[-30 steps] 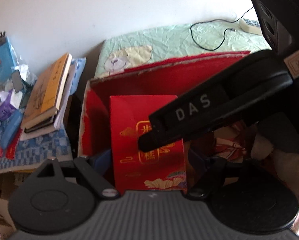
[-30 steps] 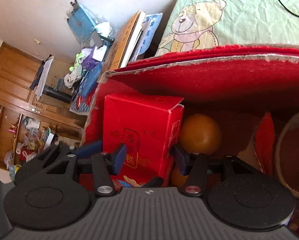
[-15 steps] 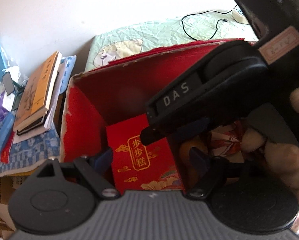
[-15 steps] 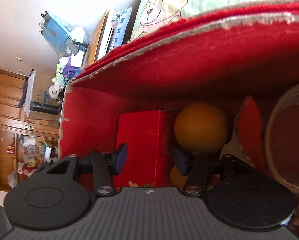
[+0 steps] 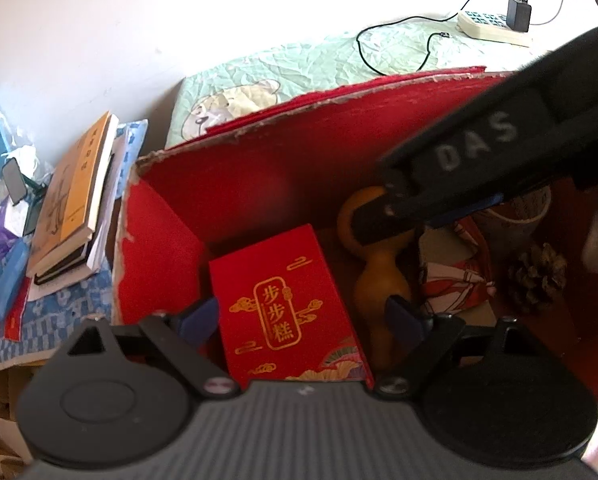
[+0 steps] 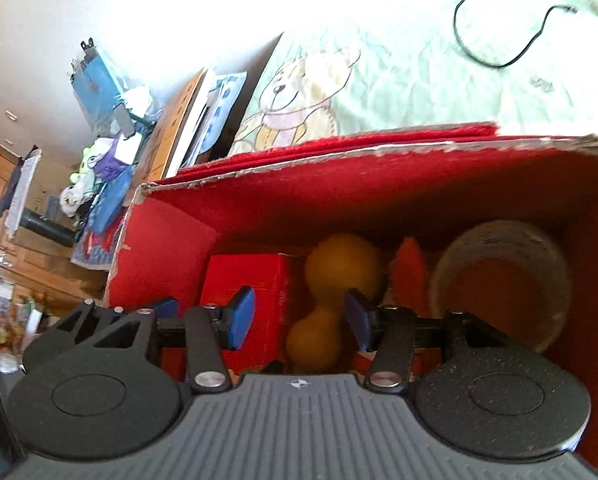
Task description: Organize objects
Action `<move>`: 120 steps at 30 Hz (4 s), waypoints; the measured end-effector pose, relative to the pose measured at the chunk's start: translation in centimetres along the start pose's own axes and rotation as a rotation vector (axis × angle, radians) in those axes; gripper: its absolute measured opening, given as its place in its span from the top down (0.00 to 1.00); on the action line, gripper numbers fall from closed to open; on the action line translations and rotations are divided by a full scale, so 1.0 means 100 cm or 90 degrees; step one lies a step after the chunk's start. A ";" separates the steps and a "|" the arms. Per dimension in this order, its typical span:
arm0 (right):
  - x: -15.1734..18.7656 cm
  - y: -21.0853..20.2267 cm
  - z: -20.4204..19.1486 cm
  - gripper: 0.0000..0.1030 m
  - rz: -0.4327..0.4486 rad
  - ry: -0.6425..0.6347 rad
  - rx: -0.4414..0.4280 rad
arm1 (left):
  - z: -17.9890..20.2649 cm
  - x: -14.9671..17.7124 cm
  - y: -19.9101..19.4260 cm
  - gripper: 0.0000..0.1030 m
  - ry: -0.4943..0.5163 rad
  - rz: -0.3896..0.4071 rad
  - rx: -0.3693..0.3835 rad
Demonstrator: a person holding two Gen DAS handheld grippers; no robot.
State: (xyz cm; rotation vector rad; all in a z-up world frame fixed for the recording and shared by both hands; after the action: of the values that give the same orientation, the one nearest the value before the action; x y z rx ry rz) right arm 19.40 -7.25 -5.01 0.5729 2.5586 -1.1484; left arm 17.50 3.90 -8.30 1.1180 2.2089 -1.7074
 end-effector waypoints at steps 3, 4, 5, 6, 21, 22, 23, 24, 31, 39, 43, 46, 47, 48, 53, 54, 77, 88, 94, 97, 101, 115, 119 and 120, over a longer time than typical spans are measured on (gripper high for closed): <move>0.001 -0.004 0.001 0.48 0.017 -0.015 0.027 | 0.001 0.001 0.000 0.15 0.006 0.001 -0.006; 0.002 -0.007 0.003 0.48 0.025 -0.021 0.038 | 0.001 0.002 0.001 0.15 0.008 0.001 -0.007; 0.001 -0.008 0.003 0.48 0.032 -0.025 0.049 | 0.001 0.002 0.001 0.15 0.009 0.000 -0.007; 0.001 -0.006 0.000 0.48 0.039 -0.027 0.057 | 0.001 0.002 0.000 0.15 0.008 0.001 -0.006; 0.005 -0.012 0.006 0.48 0.109 -0.019 0.105 | -0.002 0.004 0.003 0.15 0.010 0.003 -0.011; 0.004 -0.013 0.006 0.48 0.115 -0.020 0.108 | -0.002 0.004 0.003 0.15 0.010 0.003 -0.013; 0.004 -0.013 0.005 0.48 0.119 -0.023 0.107 | -0.002 0.004 0.003 0.15 0.011 0.003 -0.014; 0.004 -0.014 0.006 0.48 0.122 -0.026 0.106 | -0.002 0.003 0.003 0.15 0.011 0.003 -0.015; 0.005 -0.013 -0.001 0.48 0.136 -0.069 0.140 | -0.001 0.004 0.002 0.15 0.011 0.006 -0.019; 0.003 -0.016 0.003 0.48 0.155 -0.065 0.160 | -0.001 0.007 0.001 0.15 0.012 0.008 -0.027; 0.003 -0.017 0.002 0.48 0.158 -0.065 0.174 | -0.001 0.007 0.001 0.15 0.012 0.007 -0.029; 0.003 -0.017 0.003 0.48 0.159 -0.063 0.182 | -0.002 0.007 0.002 0.15 0.011 0.007 -0.032; 0.003 -0.017 0.003 0.48 0.161 -0.062 0.184 | -0.002 0.007 0.002 0.15 0.011 0.007 -0.033; 0.003 -0.018 0.003 0.48 0.165 -0.062 0.188 | -0.002 0.007 0.002 0.15 0.010 0.008 -0.033; 0.002 -0.021 0.003 0.48 0.180 -0.065 0.204 | -0.003 0.007 0.002 0.15 0.007 0.010 -0.035; 0.003 -0.021 0.003 0.48 0.180 -0.066 0.206 | -0.003 0.007 0.002 0.15 0.007 0.011 -0.035; 0.003 -0.032 0.005 0.49 0.205 -0.057 0.231 | -0.006 0.006 -0.001 0.14 -0.005 0.005 -0.041; 0.026 -0.075 -0.013 0.54 0.257 -0.045 0.240 | -0.025 0.009 -0.058 0.14 -0.079 0.032 -0.041; 0.042 -0.095 -0.035 0.53 0.266 -0.051 0.217 | -0.032 0.018 -0.085 0.14 -0.114 0.024 -0.022; 0.050 -0.102 -0.047 0.47 0.271 -0.055 0.193 | -0.031 0.027 -0.095 0.08 -0.125 0.015 -0.006; 0.060 -0.110 -0.058 0.46 0.278 -0.075 0.201 | -0.031 0.035 -0.114 0.08 -0.127 0.039 -0.016; 0.093 -0.121 -0.069 0.40 0.280 -0.072 0.201 | -0.041 0.069 -0.118 0.02 -0.171 0.007 -0.027; 0.102 -0.119 -0.069 0.40 0.266 -0.072 0.203 | -0.040 0.078 -0.114 0.02 -0.165 -0.006 -0.049; 0.106 -0.118 -0.070 0.40 0.262 -0.072 0.202 | -0.039 0.079 -0.113 0.02 -0.160 -0.008 -0.052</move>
State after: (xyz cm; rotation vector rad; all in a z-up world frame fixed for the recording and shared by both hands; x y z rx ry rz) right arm 3.99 -6.53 2.88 1.0190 2.0417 -1.3871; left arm 6.05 10.09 -2.23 0.8227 2.1129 -1.6434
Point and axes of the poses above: each gripper's, at about its wrist camera, not at the fingertips, and y roughly the way its jaws point, z to its right, x to its underside, the point moved 9 cm from there along y, roughly the way its jaws point, and after that the axes turned 12 degrees about -x, right-handed, at the moved point
